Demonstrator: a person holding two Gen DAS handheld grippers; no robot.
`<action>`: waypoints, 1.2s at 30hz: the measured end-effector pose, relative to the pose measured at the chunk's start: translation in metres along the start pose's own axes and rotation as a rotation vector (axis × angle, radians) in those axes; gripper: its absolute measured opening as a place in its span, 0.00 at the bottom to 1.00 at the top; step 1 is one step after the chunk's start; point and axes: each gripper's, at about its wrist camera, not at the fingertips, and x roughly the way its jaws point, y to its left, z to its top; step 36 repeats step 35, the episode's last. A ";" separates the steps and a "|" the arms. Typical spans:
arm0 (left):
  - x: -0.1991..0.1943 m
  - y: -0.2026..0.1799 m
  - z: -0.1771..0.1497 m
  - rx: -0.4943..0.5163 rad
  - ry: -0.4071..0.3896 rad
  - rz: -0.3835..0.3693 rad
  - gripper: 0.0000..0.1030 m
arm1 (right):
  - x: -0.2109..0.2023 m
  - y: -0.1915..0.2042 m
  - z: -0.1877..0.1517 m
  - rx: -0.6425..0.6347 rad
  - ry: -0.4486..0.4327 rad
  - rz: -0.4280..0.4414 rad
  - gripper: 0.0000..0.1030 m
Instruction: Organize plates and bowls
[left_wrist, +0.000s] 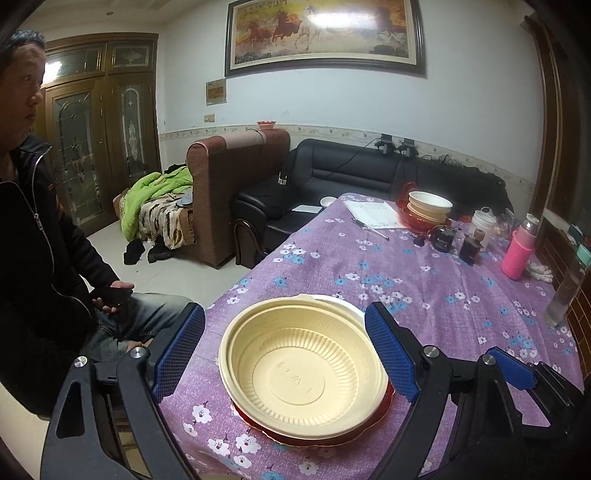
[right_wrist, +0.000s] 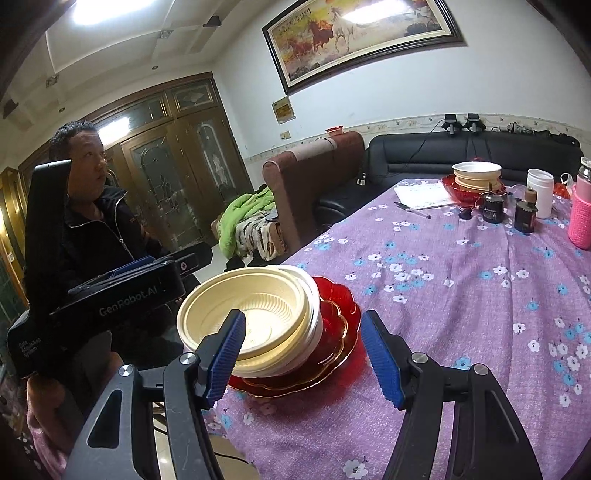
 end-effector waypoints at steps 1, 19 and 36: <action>0.000 0.000 0.000 0.000 0.001 0.002 0.87 | 0.000 0.000 0.000 0.000 0.001 0.002 0.64; 0.010 0.000 0.001 0.000 0.010 0.004 0.87 | 0.009 0.001 -0.002 -0.003 0.020 0.013 0.64; 0.010 0.011 0.010 -0.028 -0.083 -0.004 1.00 | 0.026 -0.010 -0.008 0.055 0.055 0.022 0.64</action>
